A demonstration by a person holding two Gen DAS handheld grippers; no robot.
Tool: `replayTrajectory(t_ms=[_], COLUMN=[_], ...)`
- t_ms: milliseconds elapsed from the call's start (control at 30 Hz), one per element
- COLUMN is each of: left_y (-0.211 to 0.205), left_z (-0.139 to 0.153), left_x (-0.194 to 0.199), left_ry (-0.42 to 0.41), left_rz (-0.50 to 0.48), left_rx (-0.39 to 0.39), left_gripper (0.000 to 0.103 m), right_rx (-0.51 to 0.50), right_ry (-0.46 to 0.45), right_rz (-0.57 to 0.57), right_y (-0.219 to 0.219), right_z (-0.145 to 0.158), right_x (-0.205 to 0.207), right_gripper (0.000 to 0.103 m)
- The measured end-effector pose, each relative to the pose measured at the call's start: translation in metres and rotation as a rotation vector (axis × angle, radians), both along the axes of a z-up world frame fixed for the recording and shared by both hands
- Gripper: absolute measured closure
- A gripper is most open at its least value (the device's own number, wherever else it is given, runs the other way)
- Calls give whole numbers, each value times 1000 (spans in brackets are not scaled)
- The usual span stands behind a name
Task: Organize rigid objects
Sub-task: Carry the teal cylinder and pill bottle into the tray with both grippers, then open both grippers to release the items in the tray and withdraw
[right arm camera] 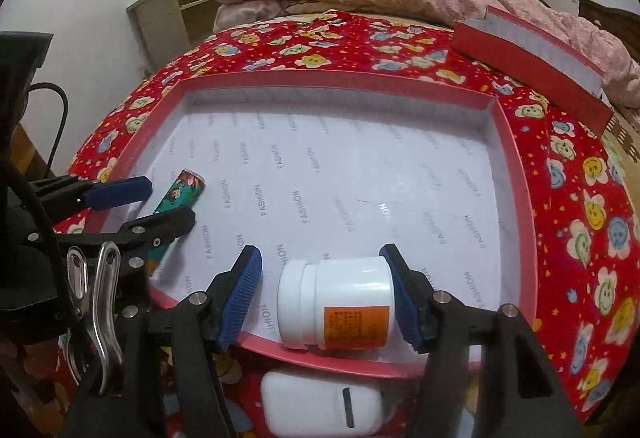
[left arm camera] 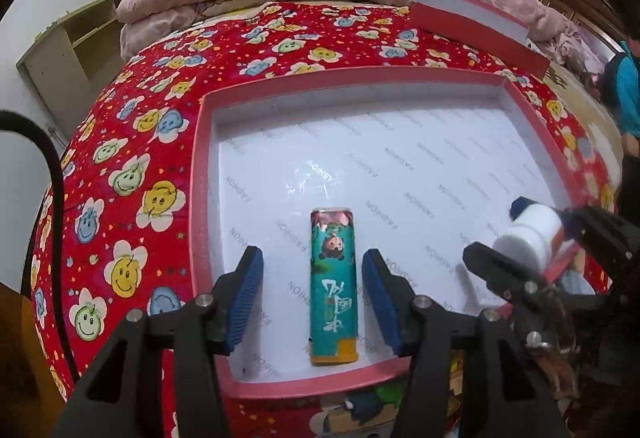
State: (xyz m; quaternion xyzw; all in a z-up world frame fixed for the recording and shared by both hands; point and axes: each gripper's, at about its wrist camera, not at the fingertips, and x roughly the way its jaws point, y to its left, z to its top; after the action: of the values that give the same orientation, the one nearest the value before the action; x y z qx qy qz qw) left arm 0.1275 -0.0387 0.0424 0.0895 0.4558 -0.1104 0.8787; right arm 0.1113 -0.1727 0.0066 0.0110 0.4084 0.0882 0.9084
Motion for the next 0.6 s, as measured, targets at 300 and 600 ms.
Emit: replayTrajectory(t_ms=[300,600], left_y=[-5,-4], left_z=[0,10], left_x=[2,-4], left_ry=[6,4], left_rz=[48,65], left_rx=[-14,-70], left_gripper=[38,36], right_rx=[74,131], right_ry=[7,4], right_rz=[-28,-58], right_y=[-8,-21], right_z=[2,4], right_x=[0,-6], right_gripper=[39,38])
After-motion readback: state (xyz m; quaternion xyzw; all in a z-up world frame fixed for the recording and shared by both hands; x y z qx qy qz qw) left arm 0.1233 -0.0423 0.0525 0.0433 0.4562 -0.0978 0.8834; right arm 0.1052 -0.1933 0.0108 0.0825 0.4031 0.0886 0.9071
